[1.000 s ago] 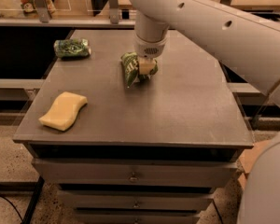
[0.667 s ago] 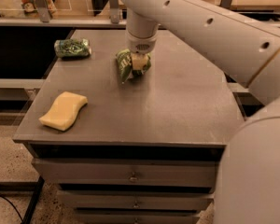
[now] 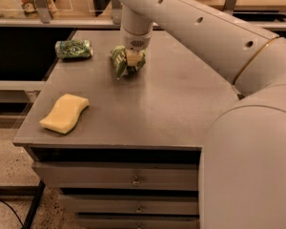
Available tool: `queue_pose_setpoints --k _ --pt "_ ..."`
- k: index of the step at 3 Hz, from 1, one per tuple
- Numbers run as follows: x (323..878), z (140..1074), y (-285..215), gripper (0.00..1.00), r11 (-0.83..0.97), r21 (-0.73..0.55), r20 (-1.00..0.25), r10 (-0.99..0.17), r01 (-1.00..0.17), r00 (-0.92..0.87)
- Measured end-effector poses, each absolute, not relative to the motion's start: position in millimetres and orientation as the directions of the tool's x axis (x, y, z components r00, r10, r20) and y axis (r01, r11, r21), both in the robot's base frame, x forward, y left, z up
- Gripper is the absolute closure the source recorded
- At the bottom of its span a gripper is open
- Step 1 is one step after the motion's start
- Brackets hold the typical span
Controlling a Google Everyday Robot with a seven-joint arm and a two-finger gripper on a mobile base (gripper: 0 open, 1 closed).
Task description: Move green jalapeno chip bag near green can
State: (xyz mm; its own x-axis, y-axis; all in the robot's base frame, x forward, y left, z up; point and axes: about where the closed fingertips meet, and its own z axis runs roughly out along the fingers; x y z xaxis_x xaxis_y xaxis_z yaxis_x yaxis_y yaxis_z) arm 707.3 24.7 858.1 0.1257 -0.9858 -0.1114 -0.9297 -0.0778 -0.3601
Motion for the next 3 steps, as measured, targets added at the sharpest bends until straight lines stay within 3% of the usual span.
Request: queue_pose_setpoints --k 3 --pt "722.1 862.3 59.6 1.00 -0.093 -0.402 -0.190 -0.965 -0.911 0.182"
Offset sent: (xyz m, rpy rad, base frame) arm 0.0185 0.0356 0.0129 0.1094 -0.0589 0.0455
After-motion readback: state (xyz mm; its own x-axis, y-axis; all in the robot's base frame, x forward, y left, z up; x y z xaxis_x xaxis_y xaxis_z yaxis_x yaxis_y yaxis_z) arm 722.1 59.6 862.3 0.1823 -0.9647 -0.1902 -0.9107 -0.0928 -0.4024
